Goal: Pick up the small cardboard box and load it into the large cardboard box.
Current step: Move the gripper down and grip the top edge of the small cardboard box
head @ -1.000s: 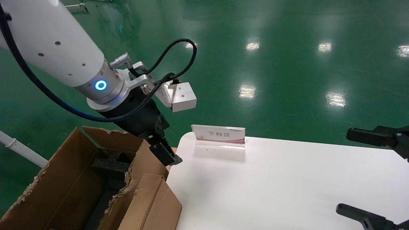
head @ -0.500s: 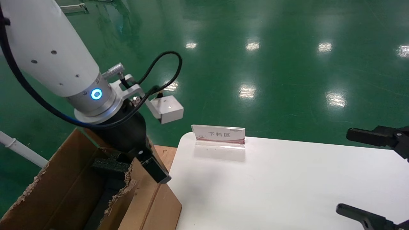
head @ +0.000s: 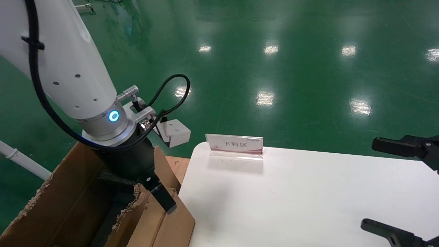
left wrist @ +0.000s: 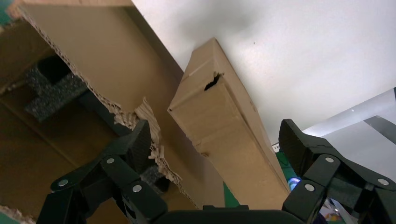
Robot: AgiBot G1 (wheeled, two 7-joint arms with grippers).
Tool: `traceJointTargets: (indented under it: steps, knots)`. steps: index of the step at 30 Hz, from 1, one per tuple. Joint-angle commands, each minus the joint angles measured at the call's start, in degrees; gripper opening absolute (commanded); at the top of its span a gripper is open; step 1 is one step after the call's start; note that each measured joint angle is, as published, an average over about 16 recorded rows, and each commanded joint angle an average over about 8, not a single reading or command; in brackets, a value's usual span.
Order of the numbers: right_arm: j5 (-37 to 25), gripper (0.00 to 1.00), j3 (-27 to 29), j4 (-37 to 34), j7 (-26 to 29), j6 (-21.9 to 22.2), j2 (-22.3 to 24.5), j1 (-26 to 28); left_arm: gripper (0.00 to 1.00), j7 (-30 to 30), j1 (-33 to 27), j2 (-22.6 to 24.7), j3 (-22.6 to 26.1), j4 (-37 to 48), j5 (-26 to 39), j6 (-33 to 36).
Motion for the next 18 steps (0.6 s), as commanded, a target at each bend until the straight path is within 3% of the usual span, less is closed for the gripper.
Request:
traceJointTargets:
  steps: [1, 18]
  knots:
    - [0.0, 1.0, 0.0, 0.0, 0.0, 0.0, 0.0, 0.0, 1.0, -1.09, 0.08, 0.25, 0.77, 0.0, -0.2, 0.01]
    - [0.0, 1.0, 0.0, 0.0, 0.0, 0.0, 0.0, 0.0, 1.0, -5.23, 4.0, 0.22, 3.68, 0.0, -0.45, -1.09]
